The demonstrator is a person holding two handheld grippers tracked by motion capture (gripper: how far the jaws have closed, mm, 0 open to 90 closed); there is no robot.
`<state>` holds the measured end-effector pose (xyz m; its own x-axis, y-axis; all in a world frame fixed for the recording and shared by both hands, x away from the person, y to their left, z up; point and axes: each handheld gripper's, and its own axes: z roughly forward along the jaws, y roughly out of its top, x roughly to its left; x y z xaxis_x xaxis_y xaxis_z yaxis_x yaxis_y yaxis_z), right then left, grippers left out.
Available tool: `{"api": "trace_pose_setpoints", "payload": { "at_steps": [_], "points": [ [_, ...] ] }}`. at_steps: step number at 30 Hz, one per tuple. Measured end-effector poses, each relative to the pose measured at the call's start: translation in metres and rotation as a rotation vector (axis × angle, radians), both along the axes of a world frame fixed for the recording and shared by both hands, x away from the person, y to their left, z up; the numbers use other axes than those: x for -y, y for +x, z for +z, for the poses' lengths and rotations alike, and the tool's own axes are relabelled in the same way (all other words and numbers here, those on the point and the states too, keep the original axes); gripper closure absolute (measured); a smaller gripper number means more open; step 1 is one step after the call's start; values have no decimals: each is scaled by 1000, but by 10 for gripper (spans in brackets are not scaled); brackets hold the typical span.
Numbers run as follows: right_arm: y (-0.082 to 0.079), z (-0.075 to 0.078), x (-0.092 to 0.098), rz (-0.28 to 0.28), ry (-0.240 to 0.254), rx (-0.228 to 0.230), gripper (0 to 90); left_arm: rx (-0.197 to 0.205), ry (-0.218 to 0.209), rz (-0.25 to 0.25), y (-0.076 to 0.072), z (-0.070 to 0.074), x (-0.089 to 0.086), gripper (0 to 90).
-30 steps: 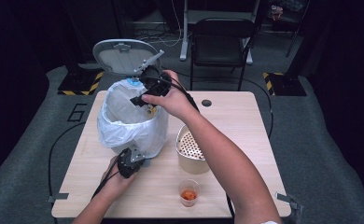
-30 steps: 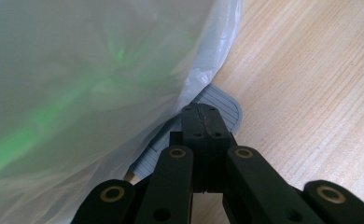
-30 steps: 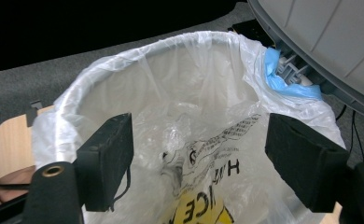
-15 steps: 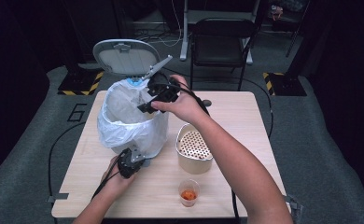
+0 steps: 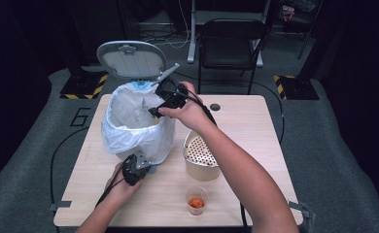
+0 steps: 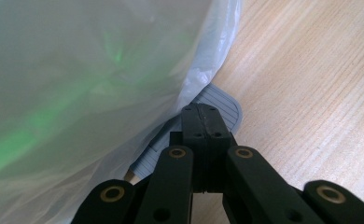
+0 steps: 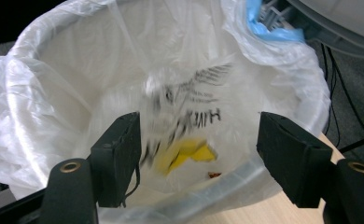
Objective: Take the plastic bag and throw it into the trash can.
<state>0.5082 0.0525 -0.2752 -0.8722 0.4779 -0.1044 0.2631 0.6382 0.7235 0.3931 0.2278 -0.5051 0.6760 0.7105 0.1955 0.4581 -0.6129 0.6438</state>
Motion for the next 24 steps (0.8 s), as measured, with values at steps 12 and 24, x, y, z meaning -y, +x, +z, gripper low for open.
{"api": "trace_pose_setpoints", "payload": {
  "at_steps": [12,24],
  "points": [
    [-14,10,52,2,98,-8,308,-10,5,-5,0,1,0,900],
    [-27,1,93,-24,106,17,357,-7,1,1,0,1,0,900]
  ]
}}
